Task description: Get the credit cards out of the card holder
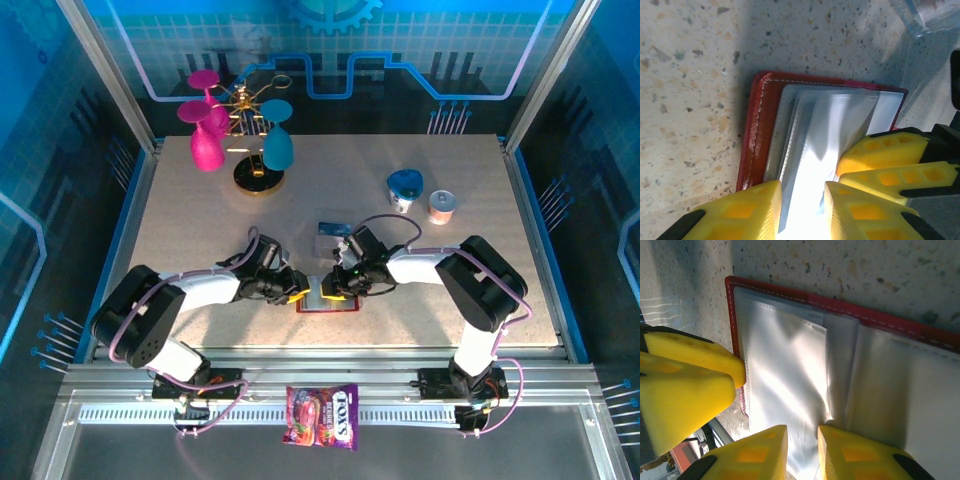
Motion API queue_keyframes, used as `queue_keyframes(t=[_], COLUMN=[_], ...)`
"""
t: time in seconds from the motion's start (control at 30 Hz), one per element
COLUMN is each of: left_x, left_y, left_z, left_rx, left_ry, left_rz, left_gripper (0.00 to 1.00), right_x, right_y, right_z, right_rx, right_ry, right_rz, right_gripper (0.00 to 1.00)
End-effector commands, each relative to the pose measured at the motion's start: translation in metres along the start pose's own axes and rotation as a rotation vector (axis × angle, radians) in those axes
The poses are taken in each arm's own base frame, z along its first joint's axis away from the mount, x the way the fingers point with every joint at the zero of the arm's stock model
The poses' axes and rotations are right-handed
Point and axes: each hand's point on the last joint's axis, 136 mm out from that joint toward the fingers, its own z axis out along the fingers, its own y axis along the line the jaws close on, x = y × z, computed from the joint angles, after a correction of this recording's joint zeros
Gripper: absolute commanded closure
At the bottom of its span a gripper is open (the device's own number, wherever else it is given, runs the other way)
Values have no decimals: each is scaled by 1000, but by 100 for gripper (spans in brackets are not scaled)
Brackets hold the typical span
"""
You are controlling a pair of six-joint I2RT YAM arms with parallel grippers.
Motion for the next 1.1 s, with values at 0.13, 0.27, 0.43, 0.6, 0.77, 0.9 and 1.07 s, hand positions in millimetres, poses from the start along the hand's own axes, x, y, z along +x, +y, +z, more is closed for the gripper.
queue_keyframes(t=[0.13, 0.27, 0.43, 0.6, 0.77, 0.9, 1.07], left_x=[-1, -1, -2, -2, -2, -3, -3], left_y=[-14, -16, -19, -23, -28, -31, -33], left_z=[5, 6, 7, 8, 9, 8, 6], left_rx=[39, 50, 57, 63, 72, 77, 81], left_ry=[25, 28, 34, 38, 43, 41, 38], left_rz=[0, -1, 3, 7, 12, 16, 16], left_gripper=[70, 75, 79, 78, 76, 76, 75], right_x=[11, 12, 11, 11, 11, 10, 7], right_y=[-20, -21, -20, -20, -20, -20, -11], right_z=[2, 3, 4, 5, 5, 4, -2], right_rx=[37, 33, 25, 22, 20, 17, -2], right_ry=[26, 32, 35, 38, 38, 35, 22], right_rz=[64, 67, 71, 72, 70, 73, 60], right_gripper=[75, 75, 75, 76, 76, 76, 74])
